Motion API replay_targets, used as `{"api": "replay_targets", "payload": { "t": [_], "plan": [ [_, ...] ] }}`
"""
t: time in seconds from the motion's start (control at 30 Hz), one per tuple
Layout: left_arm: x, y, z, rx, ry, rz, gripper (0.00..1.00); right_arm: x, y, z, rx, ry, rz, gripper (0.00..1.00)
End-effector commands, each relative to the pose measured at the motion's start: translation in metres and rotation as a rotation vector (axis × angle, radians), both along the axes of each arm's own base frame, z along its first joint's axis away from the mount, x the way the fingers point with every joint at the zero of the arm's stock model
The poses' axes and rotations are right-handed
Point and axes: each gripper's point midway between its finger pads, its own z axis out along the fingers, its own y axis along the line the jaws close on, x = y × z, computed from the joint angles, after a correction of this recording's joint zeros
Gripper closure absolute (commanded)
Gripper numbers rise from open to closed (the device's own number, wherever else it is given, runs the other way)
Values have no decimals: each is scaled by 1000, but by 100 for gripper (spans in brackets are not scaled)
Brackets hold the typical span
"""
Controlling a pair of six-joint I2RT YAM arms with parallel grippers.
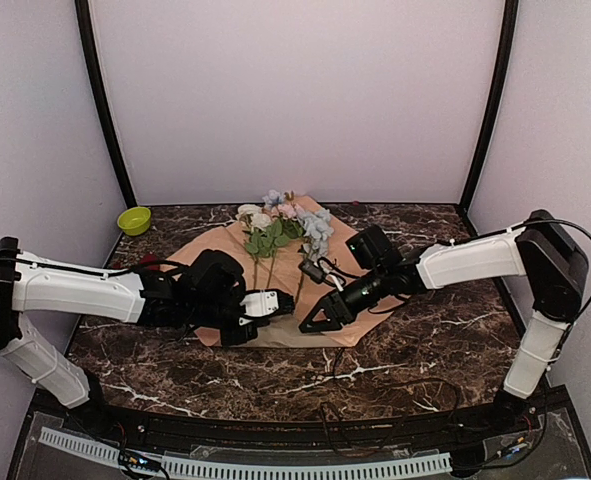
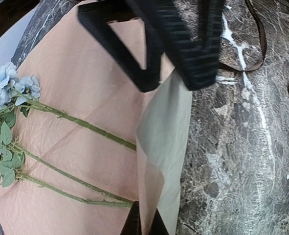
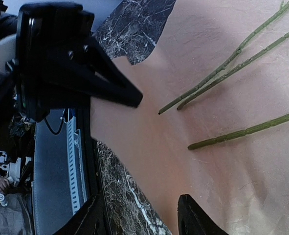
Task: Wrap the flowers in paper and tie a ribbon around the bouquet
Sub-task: Pass from the left arm to the right
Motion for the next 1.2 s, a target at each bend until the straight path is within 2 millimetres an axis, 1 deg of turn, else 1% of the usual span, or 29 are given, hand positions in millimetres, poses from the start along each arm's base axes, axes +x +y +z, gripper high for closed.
{"api": "replay_targets", "payload": {
  "t": [0.0, 0.03, 0.1, 0.23, 0.27, 0.37, 0.4, 0.43, 0.5, 0.57, 0.63, 0.67, 0.7, 0.73, 0.77, 0.8, 0.87, 0.9, 0.97, 1.0, 1.07, 1.13, 1.17],
  "plan": [
    [11, -8, 18, -71, 32, 13, 100, -4, 2, 16, 103, -23, 26, 45],
    [11, -8, 18, -70, 31, 7, 100, -5, 2, 18, 111, -36, 25, 44],
    [10, -8, 17, -70, 33, 1, 100, -1, 2, 15, 93, -76, 5, 43],
    [8, -10, 18, -83, 46, -11, 100, 9, 0, -11, 1, -105, -51, 46],
    [8, -10, 18, -84, 47, -12, 100, 10, 0, -15, -7, -97, -52, 49],
    [10, -9, 18, -88, 53, 1, 100, 7, 4, -20, -4, -72, -44, 69],
    [11, -9, 18, -93, 60, 8, 100, 6, 5, -20, -3, -69, -41, 73],
    [12, -9, 19, -101, 67, 13, 100, 4, 6, -20, -1, -66, -32, 75],
    [14, -9, 22, -114, 78, 22, 100, 1, 6, -21, -3, -61, -23, 74],
    [16, -8, 20, -110, 86, 31, 100, -1, 5, -25, -10, -56, -16, 66],
    [17, -6, 18, -103, 88, 40, 100, -2, 3, -28, -23, -52, -20, 64],
    [18, -6, 16, -98, 93, 42, 100, -3, 3, -29, -25, -50, -19, 67],
    [18, -6, 15, -96, 98, 43, 100, -4, 2, -30, -25, -43, -19, 76],
    [17, -7, 15, -98, 103, 42, 100, -4, 3, -30, -21, -38, -22, 86],
    [16, -7, 16, -100, 110, 41, 98, -3, 3, -29, -18, -33, -30, 97],
    [15, -7, 16, -103, 120, 41, 89, -1, 3, -29, -22, -33, -42, 100],
    [14, -7, 23, -132, 136, 52, 70, 8, 0, -32, -47, -25, -84, 100],
    [15, -6, 29, -159, 151, 62, 62, 12, -2, -33, -55, -18, -104, 100],
    [23, -1, 42, -227, 186, 113, 50, 19, -7, -37, -74, -10, -138, 100],
    [29, 4, 50, -266, 206, 150, 48, 20, -8, -40, -83, -11, -146, 100],
    [46, 16, 64, -339, 231, 248, 48, 18, -8, -44, -81, 3, -141, 100],
    [69, 35, 64, -386, 249, 401, 48, 16, -7, -46, -76, 20, -136, 100],
    [80, 45, 58, -391, 261, 480, 49, 15, -7, -47, -75, 24, -137, 100]
  ]
}}
